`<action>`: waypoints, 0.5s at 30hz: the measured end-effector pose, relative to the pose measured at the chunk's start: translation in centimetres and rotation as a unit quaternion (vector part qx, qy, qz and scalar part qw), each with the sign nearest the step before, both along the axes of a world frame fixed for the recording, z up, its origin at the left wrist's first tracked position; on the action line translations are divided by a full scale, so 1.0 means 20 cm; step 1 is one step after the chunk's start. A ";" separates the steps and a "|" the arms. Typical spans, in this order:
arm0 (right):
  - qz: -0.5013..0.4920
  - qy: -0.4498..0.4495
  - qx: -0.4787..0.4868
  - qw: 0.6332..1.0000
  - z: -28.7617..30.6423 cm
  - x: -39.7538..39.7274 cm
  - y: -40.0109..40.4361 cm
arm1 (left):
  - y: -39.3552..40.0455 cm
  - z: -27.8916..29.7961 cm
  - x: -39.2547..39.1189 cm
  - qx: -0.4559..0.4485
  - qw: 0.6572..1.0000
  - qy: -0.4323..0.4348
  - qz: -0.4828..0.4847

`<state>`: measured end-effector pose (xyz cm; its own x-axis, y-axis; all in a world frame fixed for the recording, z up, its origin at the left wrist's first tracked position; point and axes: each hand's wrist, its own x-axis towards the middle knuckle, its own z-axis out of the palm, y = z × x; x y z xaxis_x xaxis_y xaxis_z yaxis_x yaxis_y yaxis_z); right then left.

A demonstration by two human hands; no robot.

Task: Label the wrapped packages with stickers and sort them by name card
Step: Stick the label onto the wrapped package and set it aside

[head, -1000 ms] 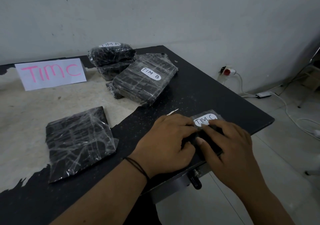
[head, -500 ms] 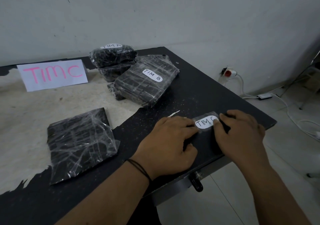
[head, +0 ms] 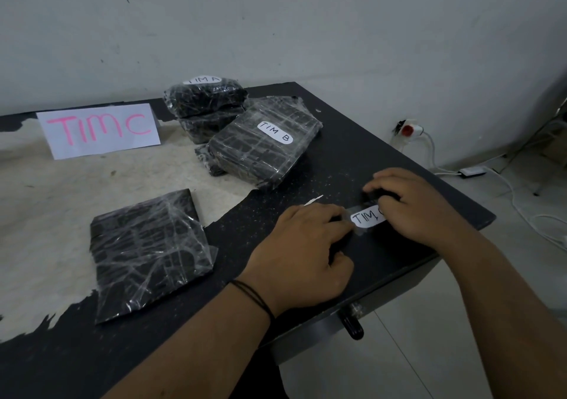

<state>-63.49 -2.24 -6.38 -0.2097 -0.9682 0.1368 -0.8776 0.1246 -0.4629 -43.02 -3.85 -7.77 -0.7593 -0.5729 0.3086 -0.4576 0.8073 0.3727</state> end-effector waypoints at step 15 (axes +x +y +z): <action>0.036 -0.066 0.032 0.997 0.03 -0.05 -0.07 | -0.01 0.00 0.00 0.014 1.000 -0.007 0.005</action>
<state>-64.54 -3.73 -5.84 -0.1521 -0.9871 0.0493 -0.8169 0.0974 -0.5685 -43.07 -4.02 -7.71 -0.7578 -0.5884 0.2821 -0.4702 0.7921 0.3892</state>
